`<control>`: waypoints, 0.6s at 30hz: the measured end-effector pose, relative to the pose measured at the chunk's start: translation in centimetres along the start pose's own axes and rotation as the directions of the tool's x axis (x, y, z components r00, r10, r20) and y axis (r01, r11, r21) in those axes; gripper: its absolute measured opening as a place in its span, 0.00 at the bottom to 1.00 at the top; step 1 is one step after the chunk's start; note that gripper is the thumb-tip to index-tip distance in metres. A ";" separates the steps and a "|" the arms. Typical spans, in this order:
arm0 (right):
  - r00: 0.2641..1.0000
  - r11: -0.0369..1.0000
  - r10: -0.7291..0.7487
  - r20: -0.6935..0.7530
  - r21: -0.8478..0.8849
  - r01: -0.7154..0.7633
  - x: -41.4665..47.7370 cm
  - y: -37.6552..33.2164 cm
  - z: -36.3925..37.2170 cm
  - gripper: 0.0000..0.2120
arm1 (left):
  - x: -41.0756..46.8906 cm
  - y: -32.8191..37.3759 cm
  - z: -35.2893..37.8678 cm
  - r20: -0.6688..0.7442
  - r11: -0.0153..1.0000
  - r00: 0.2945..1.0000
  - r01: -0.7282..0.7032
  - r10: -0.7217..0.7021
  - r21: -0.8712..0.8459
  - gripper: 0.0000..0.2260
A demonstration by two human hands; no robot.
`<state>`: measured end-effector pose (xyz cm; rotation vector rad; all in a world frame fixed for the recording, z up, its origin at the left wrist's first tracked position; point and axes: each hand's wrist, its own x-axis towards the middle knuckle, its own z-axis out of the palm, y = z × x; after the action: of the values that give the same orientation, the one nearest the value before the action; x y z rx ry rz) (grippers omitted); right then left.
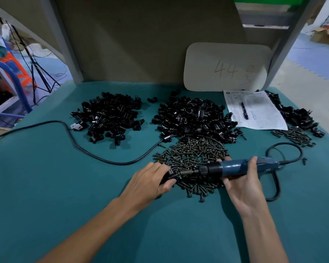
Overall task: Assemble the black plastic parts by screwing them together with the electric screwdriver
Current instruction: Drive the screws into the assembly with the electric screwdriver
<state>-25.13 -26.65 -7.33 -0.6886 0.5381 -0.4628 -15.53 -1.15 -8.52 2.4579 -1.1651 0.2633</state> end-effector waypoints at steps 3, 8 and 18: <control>1.000 1.000 0.009 0.007 -0.005 -0.009 0.0 0.1 0.1 0.28 | 0.0 0.0 0.0 0.009 1.000 1.000 -0.011 0.012 -0.008 0.19; 0.999 0.999 0.032 0.030 -0.023 -0.031 -0.1 0.0 0.1 0.26 | 0.1 -0.1 -0.2 0.073 0.996 0.993 -0.086 0.089 -0.033 0.19; 0.999 0.999 0.019 0.027 -0.032 -0.019 -0.6 -0.1 -0.1 0.26 | 0.3 0.0 -0.3 0.106 0.993 0.988 -0.112 0.116 -0.046 0.20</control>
<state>-25.66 -26.44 -7.12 -0.7185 0.5264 -0.4273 -15.32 -1.21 -8.18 2.4005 -1.3463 0.1391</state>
